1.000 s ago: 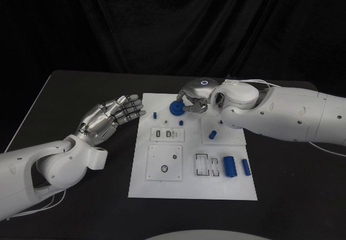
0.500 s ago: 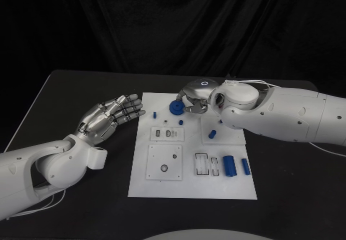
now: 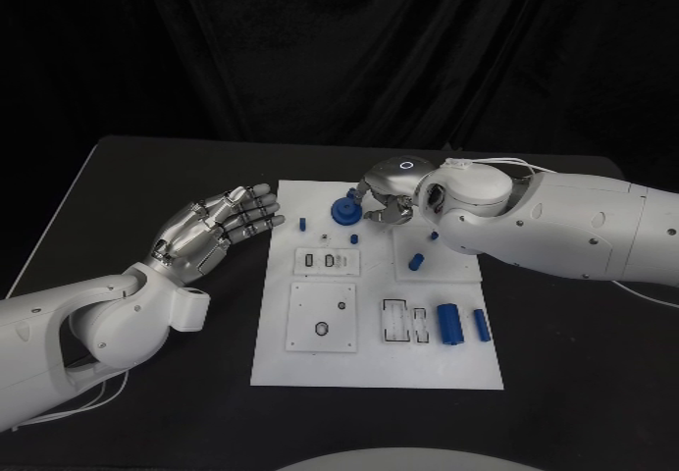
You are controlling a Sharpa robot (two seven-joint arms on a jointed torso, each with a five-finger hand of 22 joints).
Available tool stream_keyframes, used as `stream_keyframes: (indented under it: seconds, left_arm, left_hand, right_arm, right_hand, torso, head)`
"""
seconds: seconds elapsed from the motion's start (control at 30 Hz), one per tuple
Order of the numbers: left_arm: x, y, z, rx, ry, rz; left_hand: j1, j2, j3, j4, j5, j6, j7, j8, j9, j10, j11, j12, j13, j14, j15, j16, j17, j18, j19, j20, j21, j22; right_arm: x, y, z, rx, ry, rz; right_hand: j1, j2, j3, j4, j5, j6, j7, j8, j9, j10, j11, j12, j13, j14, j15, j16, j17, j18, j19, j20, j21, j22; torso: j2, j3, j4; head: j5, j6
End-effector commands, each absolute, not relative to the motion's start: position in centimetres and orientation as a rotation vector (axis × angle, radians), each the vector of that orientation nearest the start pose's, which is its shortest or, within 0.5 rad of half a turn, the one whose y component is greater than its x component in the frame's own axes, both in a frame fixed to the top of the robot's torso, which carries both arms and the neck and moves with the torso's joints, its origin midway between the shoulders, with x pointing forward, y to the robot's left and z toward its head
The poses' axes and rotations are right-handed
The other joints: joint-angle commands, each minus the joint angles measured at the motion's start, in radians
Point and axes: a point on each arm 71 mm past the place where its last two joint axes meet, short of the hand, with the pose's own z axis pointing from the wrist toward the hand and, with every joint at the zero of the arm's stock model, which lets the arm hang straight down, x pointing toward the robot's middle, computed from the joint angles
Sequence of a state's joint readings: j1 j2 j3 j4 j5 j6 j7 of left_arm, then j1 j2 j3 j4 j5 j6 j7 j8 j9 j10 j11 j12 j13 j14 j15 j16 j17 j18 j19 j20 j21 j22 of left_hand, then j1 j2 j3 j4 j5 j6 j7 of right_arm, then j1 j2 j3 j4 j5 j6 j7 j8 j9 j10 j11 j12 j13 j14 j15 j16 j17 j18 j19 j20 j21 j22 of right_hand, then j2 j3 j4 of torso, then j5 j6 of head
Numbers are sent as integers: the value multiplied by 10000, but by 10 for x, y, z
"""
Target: Assemble the parts on the task board
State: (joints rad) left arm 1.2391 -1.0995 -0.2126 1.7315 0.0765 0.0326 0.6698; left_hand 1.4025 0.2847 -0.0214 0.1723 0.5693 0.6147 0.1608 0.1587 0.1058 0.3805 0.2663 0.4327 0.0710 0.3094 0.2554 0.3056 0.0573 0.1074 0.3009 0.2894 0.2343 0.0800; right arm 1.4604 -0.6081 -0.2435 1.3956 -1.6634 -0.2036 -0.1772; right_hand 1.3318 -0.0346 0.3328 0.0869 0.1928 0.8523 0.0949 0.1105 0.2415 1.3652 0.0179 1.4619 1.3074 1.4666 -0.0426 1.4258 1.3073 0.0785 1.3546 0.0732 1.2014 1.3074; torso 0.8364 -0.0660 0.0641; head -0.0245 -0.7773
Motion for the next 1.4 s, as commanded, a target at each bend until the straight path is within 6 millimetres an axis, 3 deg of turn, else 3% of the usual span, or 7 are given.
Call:
stream_keyframes:
  seconds: [0.03,0.4,0.63,0.93,1.13,1.27,1.4]
  left_arm:
    - [418,259,-184,-10815,13373,-19464]
    - [418,260,-185,-10835,13357,-19450]
    - [418,260,-186,-10849,13352,-19425]
    - [418,259,-186,-10846,13371,-19437]
    - [419,258,-186,-10840,13388,-19483]
    - [419,257,-187,-10840,13421,-19527]
    - [418,257,-187,-10853,13442,-19533]
  left_hand:
    - [-128,-1,54,31,56,-16,52,34,-13,-18,64,43,12,-9,53,35,8,-78,59,19,49,-11]
    - [-136,-1,78,31,56,-18,57,33,-14,-21,65,43,11,-19,52,34,6,-79,61,19,50,-11]
    - [-141,-1,92,30,57,-18,60,33,-14,-21,68,43,11,-28,54,29,5,-81,55,19,45,-13]
    - [-141,-1,92,30,57,-18,60,33,-14,-21,68,43,11,-28,54,29,5,-81,55,19,45,-13]
    - [-141,-1,92,30,57,-18,60,33,-14,-21,68,43,11,-28,54,29,5,-81,55,19,45,-13]
    - [-153,-3,127,29,58,-18,65,33,-15,-20,78,45,11,-23,60,45,6,-85,51,20,42,-15]
    - [-155,-3,135,29,58,-19,67,32,-16,-20,81,45,11,-28,63,42,5,-86,48,20,40,-16]
  right_arm:
    - [520,-125,-139,-5718,15952,4035]
    - [520,-154,-137,-5147,15788,3763]
    - [514,-177,-118,-4762,15230,3737]
    - [494,-228,-100,-4114,15077,3332]
    - [484,-264,-108,-3526,15348,2866]
    - [477,-285,-113,-3118,15394,2598]
    - [473,-303,-119,-2778,15467,2324]
  right_hand:
    - [-38,28,39,25,23,102,26,31,5,88,-20,44,1244,273,39,50,1552,39,95,1,45,1201]
    - [-144,46,-1,102,-10,315,54,71,21,106,-1,58,1252,270,50,26,1535,40,110,8,28,1218]
    - [-215,37,-31,167,-62,292,51,16,-5,-111,0,-64,1093,203,53,-108,1434,58,72,12,-65,1194]
    - [-373,26,-101,390,-392,211,19,-195,-152,-572,-28,-391,681,88,34,-380,1229,80,55,4,-198,1182]
    - [-394,-37,-162,511,-672,35,-6,-407,-336,-709,-51,-541,491,-10,8,-637,1031,102,28,-18,-349,1155]
    - [-359,-79,-177,523,-724,-9,-18,-446,-401,-728,-65,-587,439,-47,-6,-747,947,111,20,-29,-409,1141]
    - [-343,-164,-259,627,-834,-373,-79,-485,-642,-723,-111,-661,351,-31,-48,-816,893,111,52,-64,-477,1138]
  torso:
    - [-2,-2,-6]
    - [-8,-2,19]
    - [-29,-9,22]
    - [-40,-15,10]
    - [-27,-26,46]
    - [-34,-29,30]
    - [-14,-10,42]
  head:
    - [19,-1]
    - [18,27]
    - [5,32]
    - [-100,-22]
    - [-198,3]
    - [-261,13]
    - [-309,29]
